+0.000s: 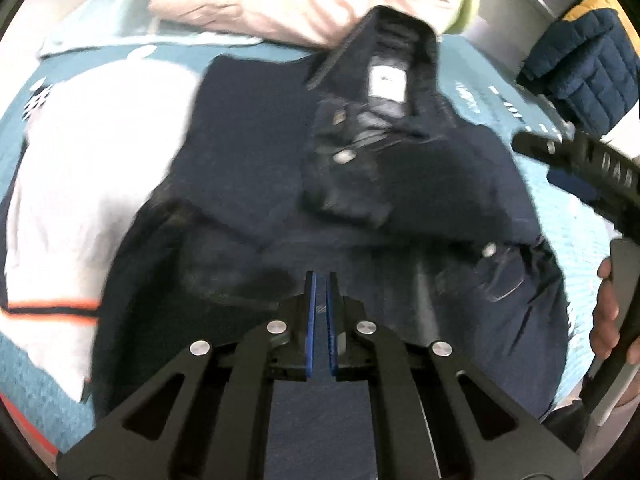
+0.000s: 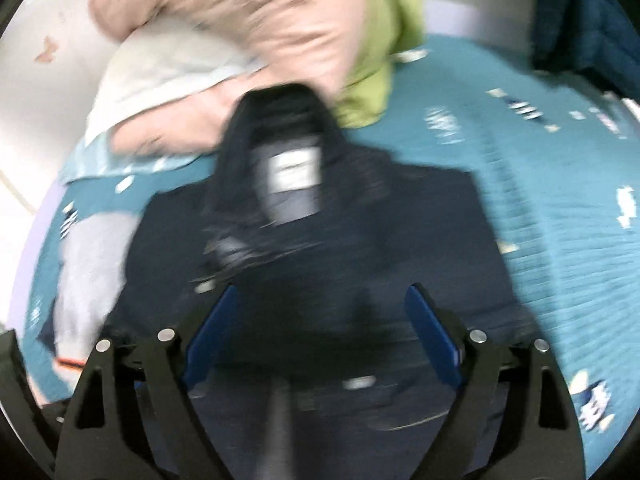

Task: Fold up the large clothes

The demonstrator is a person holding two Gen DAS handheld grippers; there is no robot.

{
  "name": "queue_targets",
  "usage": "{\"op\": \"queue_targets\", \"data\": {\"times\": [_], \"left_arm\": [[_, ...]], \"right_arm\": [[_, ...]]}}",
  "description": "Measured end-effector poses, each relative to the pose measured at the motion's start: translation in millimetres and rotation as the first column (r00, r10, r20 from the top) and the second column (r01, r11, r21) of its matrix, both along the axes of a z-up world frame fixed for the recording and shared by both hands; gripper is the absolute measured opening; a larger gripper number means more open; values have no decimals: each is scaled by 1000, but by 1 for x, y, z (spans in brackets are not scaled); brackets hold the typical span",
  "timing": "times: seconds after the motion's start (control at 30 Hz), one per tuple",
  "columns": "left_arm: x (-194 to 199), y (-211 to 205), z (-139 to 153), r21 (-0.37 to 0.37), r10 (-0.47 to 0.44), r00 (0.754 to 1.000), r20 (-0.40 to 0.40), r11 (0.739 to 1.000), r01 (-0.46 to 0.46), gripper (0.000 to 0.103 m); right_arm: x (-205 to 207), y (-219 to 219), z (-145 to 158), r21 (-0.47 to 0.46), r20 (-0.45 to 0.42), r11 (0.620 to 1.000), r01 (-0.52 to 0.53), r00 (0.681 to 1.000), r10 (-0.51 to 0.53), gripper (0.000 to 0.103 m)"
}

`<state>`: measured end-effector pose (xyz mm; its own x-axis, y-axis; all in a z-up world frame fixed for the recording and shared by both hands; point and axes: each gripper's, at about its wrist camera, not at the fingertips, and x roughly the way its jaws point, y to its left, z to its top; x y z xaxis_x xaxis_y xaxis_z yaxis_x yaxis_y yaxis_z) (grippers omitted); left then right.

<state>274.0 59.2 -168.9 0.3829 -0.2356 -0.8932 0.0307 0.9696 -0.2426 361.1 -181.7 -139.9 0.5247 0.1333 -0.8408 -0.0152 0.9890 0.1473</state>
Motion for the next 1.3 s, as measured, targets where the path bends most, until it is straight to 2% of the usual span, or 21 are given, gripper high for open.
{"op": "queue_targets", "data": {"times": [0.07,0.13,0.2,0.23,0.27,0.3,0.37,0.4,0.43,0.5,0.63,0.73,0.83,0.9,0.97,1.03,1.07,1.13,1.27,1.3], "left_arm": [[11,-13,4,-1,-20,1000,18,1000,20,6],[24,-29,9,19,-39,998,49,999,38,6],[39,-43,10,40,-49,996,72,998,46,6],[45,-48,8,50,-51,996,72,998,47,6],[52,-54,5,58,-54,997,64,997,50,6],[62,-60,-5,89,-52,998,20,995,50,6],[74,-60,-25,147,-7,997,-75,989,18,6],[80,-58,-40,147,18,994,-105,989,-3,8],[82,-55,-49,124,23,993,-118,992,-9,8],[83,-52,-57,98,29,993,-113,995,-18,8],[80,-54,-47,110,10,996,-90,994,0,9],[81,-49,-30,104,16,997,-71,995,-9,9],[90,-44,-15,63,18,999,-47,998,-15,9],[101,-45,-9,96,32,999,-25,995,-29,9],[120,-45,-15,115,48,999,-16,992,-46,9],[142,-47,-48,136,56,994,-96,990,-42,8],[145,-46,-62,138,67,991,-114,989,-50,8],[142,-48,-61,152,51,997,-65,988,-41,8],[135,-53,-58,186,-29,999,-39,982,36,9],[134,-52,-57,188,-29,999,-42,982,36,14]], "right_arm": [[1,-20,0,-10,10,999,32,999,-32,82],[2,-39,-3,-32,20,998,48,999,-48,77],[4,-49,-12,-44,-10,998,37,999,-38,53],[7,-54,-23,-40,-45,999,27,999,-28,47],[10,-57,-33,-45,-75,999,22,997,-26,37],[12,-61,-43,-65,-105,998,22,994,-28,34],[17,-69,-80,-189,-153,981,38,986,-68,34],[18,-74,-95,-208,-171,977,39,982,-75,34],[18,-83,-113,-154,-171,988,34,983,-61,35],[13,-90,-111,-104,-130,994,41,990,-55,35],[15,-91,-100,-100,-159,994,53,985,-68,35],[22,-96,-76,-10,-120,998,62,991,-63,34],[40,-94,-59,-4,-97,998,62,993,-62,34],[56,-91,-57,-16,-100,998,60,993,-61,34],[75,-88,-65,-9,-134,998,61,989,-62,34],[96,-89,-103,-9,-256,997,74,964,-74,33],[100,-92,-117,10,-282,996,92,956,-85,33],[102,-93,-114,12,-257,995,104,962,-97,33],[98,-87,-109,-36,-242,998,50,969,-58,36],[97,-89,-108,-38,-244,998,59,968,-67,40]]}}
